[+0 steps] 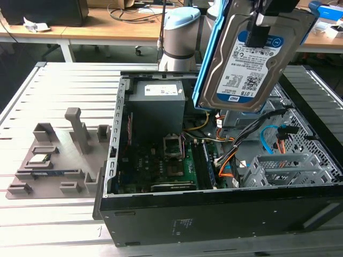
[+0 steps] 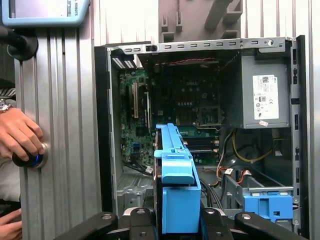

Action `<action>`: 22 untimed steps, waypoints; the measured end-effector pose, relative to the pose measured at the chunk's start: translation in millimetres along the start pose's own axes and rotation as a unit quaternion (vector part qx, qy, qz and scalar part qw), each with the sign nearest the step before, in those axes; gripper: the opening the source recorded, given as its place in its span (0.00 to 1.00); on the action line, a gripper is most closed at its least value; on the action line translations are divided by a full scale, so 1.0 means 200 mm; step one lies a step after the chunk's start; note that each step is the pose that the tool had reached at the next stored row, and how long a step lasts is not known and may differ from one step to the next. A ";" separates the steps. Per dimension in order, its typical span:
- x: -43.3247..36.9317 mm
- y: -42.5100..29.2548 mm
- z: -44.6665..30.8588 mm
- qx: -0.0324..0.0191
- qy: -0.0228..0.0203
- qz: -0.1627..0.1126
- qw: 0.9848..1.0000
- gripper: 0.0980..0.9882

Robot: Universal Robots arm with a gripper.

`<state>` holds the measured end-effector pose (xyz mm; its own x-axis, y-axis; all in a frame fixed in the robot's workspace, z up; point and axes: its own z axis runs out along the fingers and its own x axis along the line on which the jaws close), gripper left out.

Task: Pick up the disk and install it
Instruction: 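Pick up the disk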

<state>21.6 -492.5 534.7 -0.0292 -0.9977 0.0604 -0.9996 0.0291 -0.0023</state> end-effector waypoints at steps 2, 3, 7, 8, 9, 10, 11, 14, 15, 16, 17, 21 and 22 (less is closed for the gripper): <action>0.006 0.000 0.011 0.000 -0.004 0.000 1.000 0.30; 0.007 -0.001 0.013 0.000 -0.008 0.000 1.000 0.30; 0.024 -0.001 0.015 -0.002 -0.058 0.000 0.998 0.30; 0.035 -0.001 0.017 -0.002 -0.061 0.000 0.998 0.30; 0.051 -0.002 0.018 -0.002 -0.062 0.000 0.998 0.30; 0.070 -0.002 0.021 -0.002 -0.062 0.000 0.998 0.30; 0.088 -0.003 0.024 -0.002 -0.063 0.000 0.998 0.30; 0.128 -0.003 0.043 -0.002 -0.063 0.000 0.998 0.30; 0.129 -0.004 0.049 -0.002 -0.062 0.000 0.998 0.30; 0.129 -0.004 0.059 -0.002 -0.062 0.000 0.998 0.30; 0.129 -0.005 0.072 -0.002 -0.062 0.000 0.998 0.30; 0.127 -0.018 0.098 -0.002 -0.062 0.000 0.998 0.30; 0.126 -0.020 0.102 -0.002 -0.062 0.000 0.998 0.30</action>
<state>25.0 -519.0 515.9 -0.0290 -0.9976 -0.0633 -0.9996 0.0290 0.0013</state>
